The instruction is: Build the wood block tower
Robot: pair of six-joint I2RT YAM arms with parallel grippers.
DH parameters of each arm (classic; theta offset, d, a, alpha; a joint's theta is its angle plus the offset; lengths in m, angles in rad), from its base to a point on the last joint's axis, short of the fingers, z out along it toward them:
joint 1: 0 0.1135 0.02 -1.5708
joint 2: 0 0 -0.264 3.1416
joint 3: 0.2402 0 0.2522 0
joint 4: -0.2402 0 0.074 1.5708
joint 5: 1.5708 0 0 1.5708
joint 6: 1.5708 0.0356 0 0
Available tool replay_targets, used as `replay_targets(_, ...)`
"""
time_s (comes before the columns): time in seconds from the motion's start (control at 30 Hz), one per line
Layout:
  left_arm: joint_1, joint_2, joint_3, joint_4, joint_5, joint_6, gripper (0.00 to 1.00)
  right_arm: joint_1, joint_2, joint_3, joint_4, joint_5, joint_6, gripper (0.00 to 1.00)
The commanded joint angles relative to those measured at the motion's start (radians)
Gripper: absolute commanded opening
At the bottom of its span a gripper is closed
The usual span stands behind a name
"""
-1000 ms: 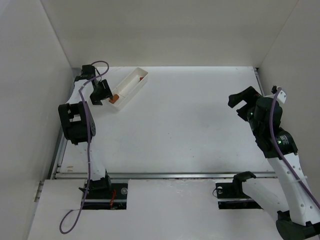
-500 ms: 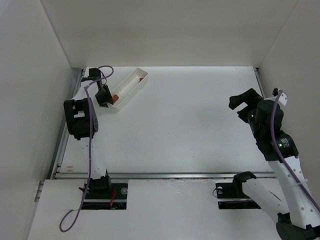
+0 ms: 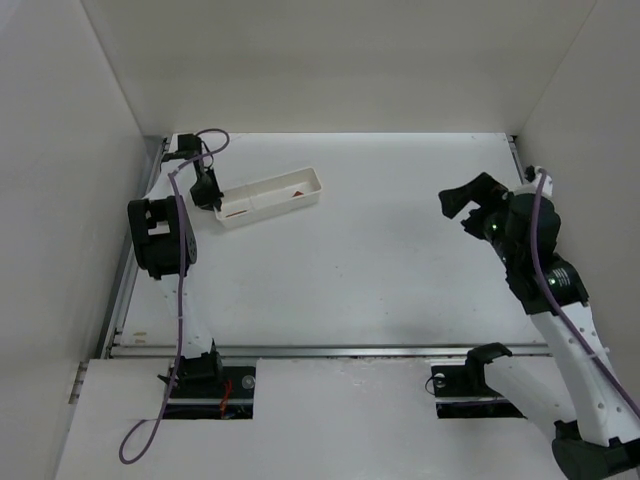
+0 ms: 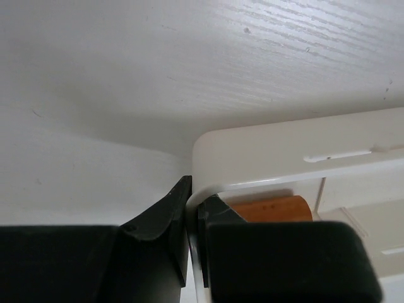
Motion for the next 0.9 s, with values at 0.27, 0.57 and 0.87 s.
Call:
replay_targets(0.27, -0.17, -0.332, -0.211, 0.335, -0.373, 0.201, 0.0, 0.15, 0.297, 0.101, 0.058, -0.193, -0.125, 0.99)
replay_targets(0.57, -0.212, -0.341, -0.165, 0.394, -0.478, 0.238, 0.0, 0.15, 0.316, 0.012, 0.125, -0.184, -0.086, 1.0)
replay_targets(0.87, -0.313, -0.413, -0.252, 0.577, -0.625, 0.374, 0.0, 0.187, 0.503, 0.026, 0.044, -0.083, -0.059, 0.95)
